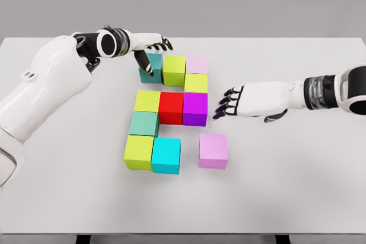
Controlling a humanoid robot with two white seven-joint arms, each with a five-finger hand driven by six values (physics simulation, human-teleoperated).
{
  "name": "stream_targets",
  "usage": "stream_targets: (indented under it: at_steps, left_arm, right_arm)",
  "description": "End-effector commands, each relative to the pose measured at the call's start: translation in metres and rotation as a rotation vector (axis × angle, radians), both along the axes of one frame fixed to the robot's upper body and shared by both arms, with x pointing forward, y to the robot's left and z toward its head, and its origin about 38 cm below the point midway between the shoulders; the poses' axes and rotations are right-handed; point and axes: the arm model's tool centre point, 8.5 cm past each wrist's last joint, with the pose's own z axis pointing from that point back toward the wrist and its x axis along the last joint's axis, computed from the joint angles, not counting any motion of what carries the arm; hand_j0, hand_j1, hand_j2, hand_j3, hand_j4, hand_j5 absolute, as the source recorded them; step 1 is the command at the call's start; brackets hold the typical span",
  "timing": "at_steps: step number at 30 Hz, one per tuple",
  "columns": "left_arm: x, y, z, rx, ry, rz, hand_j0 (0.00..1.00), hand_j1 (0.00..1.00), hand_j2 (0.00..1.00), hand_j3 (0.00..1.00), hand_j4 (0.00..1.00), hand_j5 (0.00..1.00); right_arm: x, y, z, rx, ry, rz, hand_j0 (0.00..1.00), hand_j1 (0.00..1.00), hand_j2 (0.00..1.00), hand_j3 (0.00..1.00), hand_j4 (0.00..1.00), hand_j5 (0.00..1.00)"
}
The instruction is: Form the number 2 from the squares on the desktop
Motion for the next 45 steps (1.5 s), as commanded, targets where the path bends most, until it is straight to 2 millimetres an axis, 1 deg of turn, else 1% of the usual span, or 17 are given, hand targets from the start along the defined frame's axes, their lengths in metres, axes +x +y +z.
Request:
stream_targets:
  at_steps: [1, 2, 4, 5, 6, 7, 8, 9, 11, 13, 16, 19, 32, 41, 42, 44, 45]
  left_arm:
    - [-0.002, -0.003, 0.005, -0.009, -0.015, -0.034, 1.0, 1.0, 1.0, 1.0, 1.0, 1.0]
    - [-0.003, 0.002, 0.01, -0.007, -0.031, -0.047, 1.0, 1.0, 1.0, 1.0, 1.0, 1.0]
    - [-0.007, 0.018, 0.021, 0.005, -0.064, -0.059, 1.0, 1.0, 1.0, 1.0, 1.0, 1.0]
    - [-0.009, 0.028, 0.027, -0.01, -0.065, -0.057, 1.0, 1.0, 1.0, 1.0, 1.0, 1.0]
    - [-0.009, 0.038, 0.031, -0.013, -0.068, -0.045, 1.0, 1.0, 1.0, 1.0, 1.0, 1.0]
    - [-0.008, 0.055, 0.035, -0.005, -0.072, -0.022, 1.0, 1.0, 1.0, 1.0, 1.0, 1.0]
    - [-0.007, 0.071, 0.038, 0.012, -0.079, 0.005, 1.0, 1.0, 1.0, 1.0, 1.0, 1.0]
    - [-0.004, 0.079, 0.042, 0.021, -0.086, 0.022, 1.0, 1.0, 1.0, 1.0, 1.0, 1.0]
    - [-0.003, 0.098, 0.034, 0.044, -0.069, 0.064, 1.0, 1.0, 1.0, 1.0, 1.0, 1.0]
    - [-0.003, 0.095, 0.019, 0.087, -0.053, 0.062, 1.0, 1.0, 1.0, 1.0, 1.0, 1.0]
    - [-0.006, 0.089, 0.004, 0.128, -0.026, 0.041, 1.0, 1.0, 1.0, 1.0, 1.0, 1.0]
    - [-0.009, 0.086, -0.003, 0.144, -0.015, 0.027, 1.0, 1.0, 1.0, 1.0, 1.0, 1.0]
    - [-0.02, 0.068, -0.012, 0.152, -0.012, -0.072, 1.0, 1.0, 1.0, 1.0, 1.0, 1.0]
    - [-0.02, 0.074, -0.011, 0.152, -0.011, -0.06, 1.0, 1.0, 1.0, 1.0, 1.0, 1.0]
    - [-0.019, 0.076, -0.009, 0.152, -0.012, -0.054, 1.0, 1.0, 1.0, 1.0, 1.0, 1.0]
    - [-0.019, 0.095, -0.008, 0.158, -0.007, -0.024, 1.0, 1.0, 1.0, 1.0, 1.0, 1.0]
    - [-0.019, 0.095, -0.007, 0.153, -0.005, -0.024, 1.0, 1.0, 1.0, 1.0, 1.0, 1.0]
  right_arm:
    - [0.003, -0.03, 0.009, -0.029, -0.016, -0.068, 1.0, 1.0, 1.0, 1.0, 1.0, 1.0]
    - [0.0, -0.049, 0.014, -0.062, -0.025, -0.098, 1.0, 1.0, 1.0, 1.0, 1.0, 1.0]
    - [-0.003, -0.074, 0.026, -0.098, -0.048, -0.143, 1.0, 1.0, 1.0, 1.0, 1.0, 1.0]
    - [-0.011, -0.08, 0.029, -0.116, -0.053, -0.142, 1.0, 1.0, 1.0, 1.0, 1.0, 1.0]
    - [-0.018, -0.078, 0.031, -0.124, -0.056, -0.125, 1.0, 1.0, 1.0, 1.0, 1.0, 1.0]
    - [-0.028, -0.07, 0.022, -0.121, -0.035, -0.09, 1.0, 1.0, 1.0, 1.0, 1.0, 1.0]
    - [-0.031, -0.065, 0.018, -0.116, -0.027, -0.075, 1.0, 1.0, 1.0, 1.0, 1.0, 1.0]
    - [-0.033, -0.064, 0.015, -0.115, -0.018, -0.072, 1.0, 1.0, 1.0, 1.0, 1.0, 1.0]
    - [-0.037, -0.057, 0.007, -0.108, 0.002, -0.053, 1.0, 1.0, 1.0, 1.0, 1.0, 1.0]
    - [-0.039, -0.05, 0.0, -0.101, 0.02, -0.035, 1.0, 1.0, 1.0, 1.0, 1.0, 1.0]
    - [-0.041, -0.028, -0.014, -0.077, 0.049, 0.015, 1.0, 1.0, 1.0, 1.0, 1.0, 1.0]
    - [-0.043, -0.024, -0.019, -0.077, 0.059, 0.026, 1.0, 1.0, 1.0, 1.0, 1.0, 1.0]
    - [-0.046, -0.002, -0.029, -0.051, 0.082, 0.073, 1.0, 1.0, 1.0, 1.0, 1.0, 1.0]
    - [-0.046, 0.009, -0.03, -0.035, 0.084, 0.098, 1.0, 1.0, 1.0, 1.0, 1.0, 1.0]
    - [-0.047, 0.012, -0.033, -0.036, 0.09, 0.106, 1.0, 1.0, 1.0, 1.0, 1.0, 1.0]
    - [-0.047, 0.013, -0.032, -0.034, 0.089, 0.107, 1.0, 1.0, 1.0, 1.0, 1.0, 1.0]
    - [-0.047, 0.014, -0.032, -0.033, 0.089, 0.109, 1.0, 1.0, 1.0, 1.0, 1.0, 1.0]
